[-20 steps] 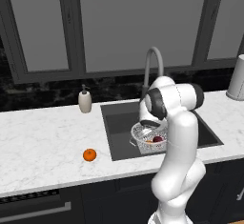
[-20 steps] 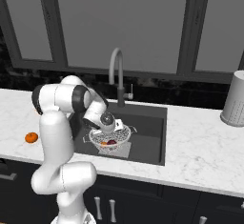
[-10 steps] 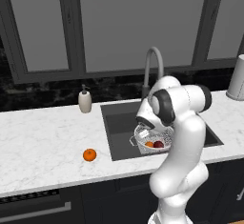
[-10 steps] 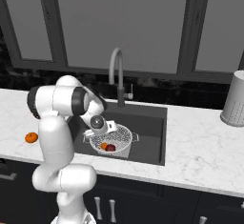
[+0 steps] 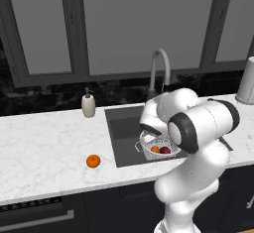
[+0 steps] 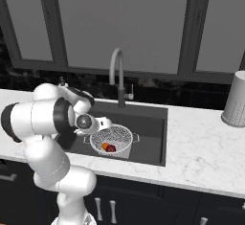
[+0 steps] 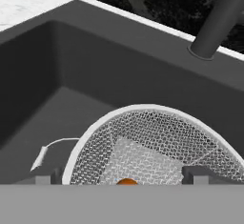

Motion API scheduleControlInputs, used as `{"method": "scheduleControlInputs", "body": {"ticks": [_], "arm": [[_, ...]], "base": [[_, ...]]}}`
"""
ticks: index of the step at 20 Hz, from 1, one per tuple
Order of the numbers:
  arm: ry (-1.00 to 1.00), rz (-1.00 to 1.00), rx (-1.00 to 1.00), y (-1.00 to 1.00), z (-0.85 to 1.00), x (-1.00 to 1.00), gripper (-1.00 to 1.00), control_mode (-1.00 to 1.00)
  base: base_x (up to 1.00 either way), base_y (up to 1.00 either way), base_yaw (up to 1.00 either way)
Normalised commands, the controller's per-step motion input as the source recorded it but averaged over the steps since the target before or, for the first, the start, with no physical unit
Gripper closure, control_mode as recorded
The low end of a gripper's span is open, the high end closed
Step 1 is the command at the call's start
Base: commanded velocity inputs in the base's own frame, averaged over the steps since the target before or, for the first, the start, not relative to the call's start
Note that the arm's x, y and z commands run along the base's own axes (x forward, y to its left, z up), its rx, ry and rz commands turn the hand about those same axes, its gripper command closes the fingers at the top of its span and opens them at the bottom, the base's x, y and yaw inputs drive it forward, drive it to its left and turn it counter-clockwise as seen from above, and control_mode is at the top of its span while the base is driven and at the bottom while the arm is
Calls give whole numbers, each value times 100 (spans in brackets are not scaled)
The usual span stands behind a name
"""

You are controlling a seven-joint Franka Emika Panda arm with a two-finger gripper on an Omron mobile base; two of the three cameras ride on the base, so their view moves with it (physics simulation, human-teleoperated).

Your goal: Put the colander in the sink, put the orange, tangerine, pear in the colander, and turn on the sink faucet and pour water over the colander.

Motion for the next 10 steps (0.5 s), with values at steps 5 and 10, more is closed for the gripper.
{"method": "scheduleControlInputs", "body": {"ticks": [5,10], "arm": [[0,0,0,30,100,-39,-100,-100],[0,0,0,20,100,-11,-100,-100]], "base": [[0,0,0],[0,0,0]]}}
